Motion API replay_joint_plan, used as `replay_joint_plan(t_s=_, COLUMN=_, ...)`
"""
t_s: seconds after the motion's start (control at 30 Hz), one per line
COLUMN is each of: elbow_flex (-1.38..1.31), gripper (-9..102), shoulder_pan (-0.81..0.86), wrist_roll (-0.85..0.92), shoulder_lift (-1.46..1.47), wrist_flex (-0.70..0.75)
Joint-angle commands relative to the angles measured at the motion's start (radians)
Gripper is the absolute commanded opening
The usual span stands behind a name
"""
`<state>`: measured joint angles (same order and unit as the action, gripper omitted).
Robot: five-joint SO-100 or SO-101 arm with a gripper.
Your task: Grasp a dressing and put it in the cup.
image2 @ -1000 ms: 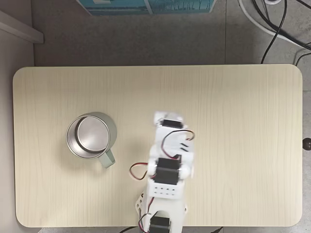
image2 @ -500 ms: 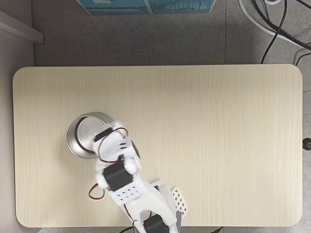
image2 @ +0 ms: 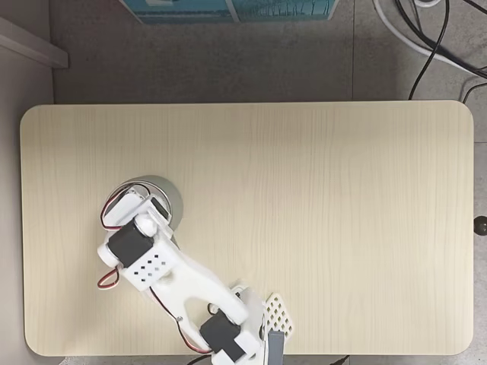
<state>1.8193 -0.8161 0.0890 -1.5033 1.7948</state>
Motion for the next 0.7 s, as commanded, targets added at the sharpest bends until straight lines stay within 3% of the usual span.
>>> replay_joint_plan(t_s=0.0, elbow_flex=0.043, gripper=8, shoulder_pan=0.000, wrist_roll=-0.009, shoulder_lift=0.009, wrist_flex=0.037)
replay_joint_plan(t_s=0.2, elbow_flex=0.035, gripper=19, shoulder_pan=-0.011, wrist_roll=-0.015, shoulder_lift=0.006, wrist_flex=0.037)
replay_joint_plan(t_s=0.67, elbow_flex=0.021, gripper=20, shoulder_pan=-0.034, wrist_roll=-0.037, shoulder_lift=0.055, wrist_flex=0.037)
